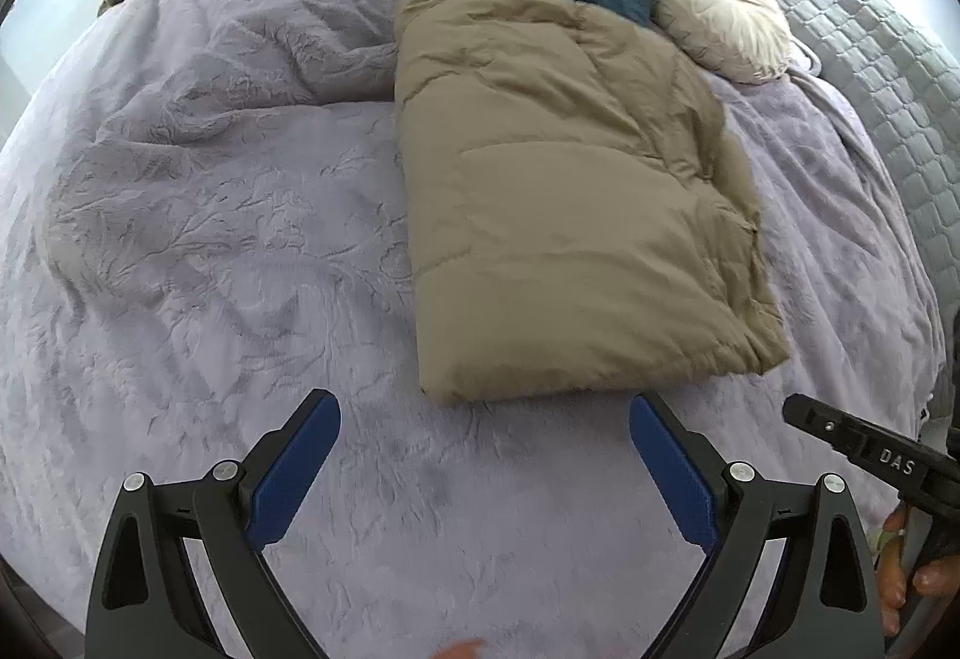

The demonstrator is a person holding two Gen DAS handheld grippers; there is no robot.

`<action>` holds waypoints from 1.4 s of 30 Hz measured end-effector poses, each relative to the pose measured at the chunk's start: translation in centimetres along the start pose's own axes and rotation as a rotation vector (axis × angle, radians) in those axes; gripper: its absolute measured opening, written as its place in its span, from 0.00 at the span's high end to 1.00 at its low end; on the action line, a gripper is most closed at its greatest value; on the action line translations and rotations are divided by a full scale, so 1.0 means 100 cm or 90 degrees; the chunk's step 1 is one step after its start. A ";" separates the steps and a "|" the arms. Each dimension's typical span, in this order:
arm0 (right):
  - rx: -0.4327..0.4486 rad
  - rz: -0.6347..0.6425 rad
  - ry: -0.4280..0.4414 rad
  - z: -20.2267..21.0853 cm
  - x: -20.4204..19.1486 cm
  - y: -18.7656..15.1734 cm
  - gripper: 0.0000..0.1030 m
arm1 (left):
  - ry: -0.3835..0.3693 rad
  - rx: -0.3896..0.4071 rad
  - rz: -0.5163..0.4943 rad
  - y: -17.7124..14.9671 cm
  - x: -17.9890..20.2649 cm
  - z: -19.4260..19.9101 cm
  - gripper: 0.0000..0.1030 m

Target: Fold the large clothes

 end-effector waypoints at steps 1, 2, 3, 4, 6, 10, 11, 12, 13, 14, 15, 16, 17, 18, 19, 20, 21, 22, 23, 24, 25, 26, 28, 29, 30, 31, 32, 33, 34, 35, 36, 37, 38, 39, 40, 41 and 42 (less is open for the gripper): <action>-0.002 0.004 -0.002 0.002 -0.002 -0.002 0.93 | 0.001 0.002 -0.003 -0.002 0.001 0.003 0.00; -0.003 0.010 -0.005 0.004 -0.004 -0.005 0.93 | 0.003 0.006 -0.011 -0.005 0.004 0.009 0.00; -0.003 0.017 -0.008 0.006 -0.006 -0.006 0.88 | 0.007 0.007 -0.017 -0.006 0.005 0.011 0.00; -0.002 0.024 -0.010 0.008 -0.009 -0.008 0.82 | 0.017 0.008 -0.025 -0.009 0.008 0.015 0.00; 0.005 0.031 -0.006 0.015 -0.013 -0.010 0.49 | 0.022 0.005 -0.031 -0.012 0.009 0.021 0.00; 0.015 0.036 -0.003 0.028 -0.019 -0.012 0.47 | 0.058 0.025 -0.034 -0.016 0.009 0.034 0.00; 0.017 0.037 -0.001 0.031 -0.020 -0.011 0.45 | 0.063 0.033 -0.034 -0.016 0.008 0.039 0.00; 0.020 0.041 0.001 0.034 -0.022 -0.011 0.37 | 0.063 0.040 -0.032 -0.016 0.007 0.043 0.00; 0.023 0.047 -0.001 0.038 -0.025 -0.010 0.32 | 0.064 0.047 -0.027 -0.016 0.005 0.048 0.00; 0.030 0.054 -0.003 0.042 -0.028 -0.010 0.22 | 0.067 0.057 -0.018 -0.016 0.003 0.054 0.00; 0.037 0.060 -0.005 0.046 -0.031 -0.010 0.20 | 0.070 0.062 -0.010 -0.015 0.001 0.058 0.00; 0.045 0.069 -0.009 0.051 -0.034 -0.009 0.20 | 0.072 0.067 -0.003 -0.013 -0.002 0.062 0.00; 0.050 0.074 -0.014 0.054 -0.036 -0.008 0.20 | 0.078 0.074 0.000 -0.011 -0.003 0.066 0.00; 0.057 0.079 -0.018 0.059 -0.039 -0.007 0.20 | 0.086 0.082 0.002 -0.009 -0.004 0.071 0.00; 0.065 0.082 -0.020 0.064 -0.041 -0.005 0.18 | 0.092 0.089 0.003 -0.008 -0.005 0.074 0.00; 0.071 0.082 -0.018 0.069 -0.042 -0.003 0.12 | 0.100 0.098 0.003 -0.005 -0.006 0.081 0.00; 0.081 0.081 -0.012 0.074 -0.044 -0.001 0.11 | 0.103 0.103 0.004 -0.003 -0.006 0.084 0.00; 0.090 0.080 -0.008 0.080 -0.045 0.001 0.11 | 0.105 0.111 0.006 0.000 -0.006 0.090 0.00; 0.097 0.079 -0.006 0.084 -0.047 0.003 0.11 | 0.107 0.117 0.008 0.003 -0.006 0.095 0.00; 0.105 0.079 -0.007 0.089 -0.048 0.005 0.11 | 0.107 0.121 0.011 0.005 -0.006 0.099 0.00; 0.115 0.079 -0.007 0.093 -0.049 0.006 0.11 | 0.107 0.126 0.015 0.007 -0.005 0.103 0.00; 0.125 0.079 -0.008 0.097 -0.051 0.008 0.11 | 0.105 0.133 0.020 0.010 -0.005 0.107 0.00; 0.149 0.081 -0.019 0.105 -0.053 0.012 0.11 | 0.108 0.144 0.025 0.013 -0.004 0.114 0.00; 0.157 0.081 -0.025 0.109 -0.055 0.013 0.11 | 0.109 0.147 0.027 0.014 -0.003 0.118 0.00; 0.163 0.080 -0.031 0.111 -0.055 0.013 0.10 | 0.111 0.150 0.028 0.016 -0.002 0.121 0.00; 0.168 0.081 -0.037 0.114 -0.056 0.015 0.10 | 0.111 0.151 0.029 0.016 -0.001 0.123 0.00; 0.174 0.082 -0.042 0.116 -0.056 0.015 0.10 | 0.111 0.154 0.031 0.017 -0.001 0.126 0.00; 0.179 0.082 -0.047 0.119 -0.056 0.016 0.10 | 0.112 0.155 0.033 0.017 0.001 0.128 0.00; 0.182 0.084 -0.052 0.121 -0.057 0.017 0.10 | 0.111 0.156 0.034 0.017 0.002 0.130 0.00; 0.185 0.088 -0.059 0.124 -0.057 0.017 0.10 | 0.111 0.156 0.036 0.017 0.002 0.132 0.00; 0.189 0.093 -0.064 0.127 -0.058 0.017 0.10 | 0.110 0.156 0.038 0.018 0.002 0.134 0.00; 0.192 0.097 -0.067 0.129 -0.058 0.016 0.10 | 0.110 0.156 0.040 0.017 0.003 0.135 0.00; 0.195 0.103 -0.068 0.131 -0.059 0.017 0.10 | 0.109 0.156 0.042 0.017 0.004 0.136 0.00; 0.198 0.108 -0.066 0.133 -0.060 0.017 0.10 | 0.105 0.156 0.043 0.017 0.004 0.137 0.00; 0.200 0.111 -0.065 0.135 -0.061 0.017 0.10 | 0.102 0.156 0.044 0.016 0.005 0.138 0.00; 0.202 0.112 -0.065 0.137 -0.061 0.018 0.10 | 0.102 0.155 0.043 0.016 0.006 0.138 0.00; 0.203 0.112 -0.067 0.138 -0.061 0.017 0.10 | 0.106 0.156 0.044 0.015 0.006 0.139 0.00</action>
Point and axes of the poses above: each gripper's, at about its wrist camera, not at the fingertips, and z roughly against the way its jaws point, x to its right, y to its top, the point moved 3 cm from there along -z, roughly the way its jaws point, and after that the axes turned 1 degree about z, right-handed, at the moved point
